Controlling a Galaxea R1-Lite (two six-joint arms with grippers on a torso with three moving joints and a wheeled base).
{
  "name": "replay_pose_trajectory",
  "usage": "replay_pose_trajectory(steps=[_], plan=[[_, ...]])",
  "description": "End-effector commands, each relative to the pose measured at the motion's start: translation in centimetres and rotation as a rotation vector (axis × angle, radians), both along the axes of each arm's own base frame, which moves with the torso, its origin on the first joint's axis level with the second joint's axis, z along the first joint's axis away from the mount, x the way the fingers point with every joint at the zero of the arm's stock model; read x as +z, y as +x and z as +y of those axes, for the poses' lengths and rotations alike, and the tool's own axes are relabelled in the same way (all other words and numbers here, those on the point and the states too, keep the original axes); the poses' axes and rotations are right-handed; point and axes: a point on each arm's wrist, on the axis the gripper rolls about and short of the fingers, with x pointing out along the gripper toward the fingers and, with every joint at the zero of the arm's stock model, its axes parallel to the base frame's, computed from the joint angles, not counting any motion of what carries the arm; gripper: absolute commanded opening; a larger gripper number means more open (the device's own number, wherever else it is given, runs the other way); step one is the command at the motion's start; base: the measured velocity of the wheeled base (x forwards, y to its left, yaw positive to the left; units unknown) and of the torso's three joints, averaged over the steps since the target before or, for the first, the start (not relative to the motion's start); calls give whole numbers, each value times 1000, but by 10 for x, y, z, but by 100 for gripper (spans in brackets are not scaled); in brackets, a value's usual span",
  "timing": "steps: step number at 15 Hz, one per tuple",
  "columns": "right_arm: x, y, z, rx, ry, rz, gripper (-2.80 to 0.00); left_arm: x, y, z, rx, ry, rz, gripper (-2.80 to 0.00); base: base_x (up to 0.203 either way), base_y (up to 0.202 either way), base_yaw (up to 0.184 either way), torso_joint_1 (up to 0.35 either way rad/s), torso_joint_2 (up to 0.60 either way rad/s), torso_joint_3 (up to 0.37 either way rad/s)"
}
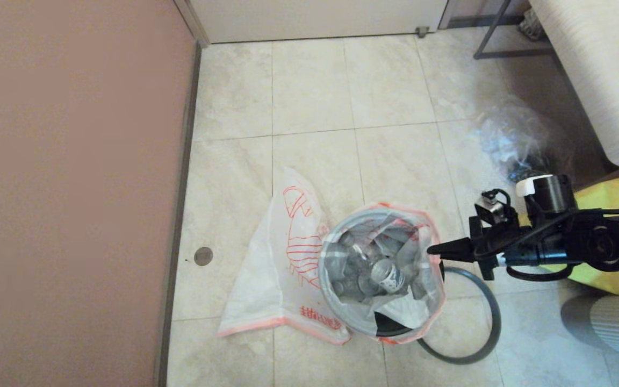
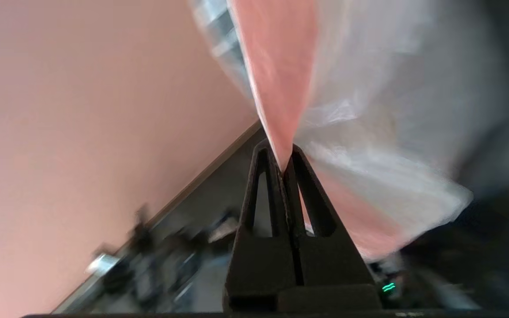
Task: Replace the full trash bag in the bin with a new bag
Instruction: Place the trash bag on the floor
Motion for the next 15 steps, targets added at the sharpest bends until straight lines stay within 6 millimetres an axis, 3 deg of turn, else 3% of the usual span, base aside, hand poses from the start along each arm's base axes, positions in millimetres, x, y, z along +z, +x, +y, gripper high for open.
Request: replay_pose_trajectory(steps=[1,7,11,15], plan=[[0,4,12,50,37,24,-280,0,0,0,0,0,2,-280,0,0,0,0,0,0],[28,8,44,220,171,43,-280,0,0,0,0,0,2,-280,0,0,0,0,0,0],[71,-18,53,276,210,-26,-280,0,0,0,0,0,2,-280,0,0,0,0,0,0],[127,-54,56,311,265,-110,-280,0,0,0,0,0,1,-280,0,0,0,0,0,0]])
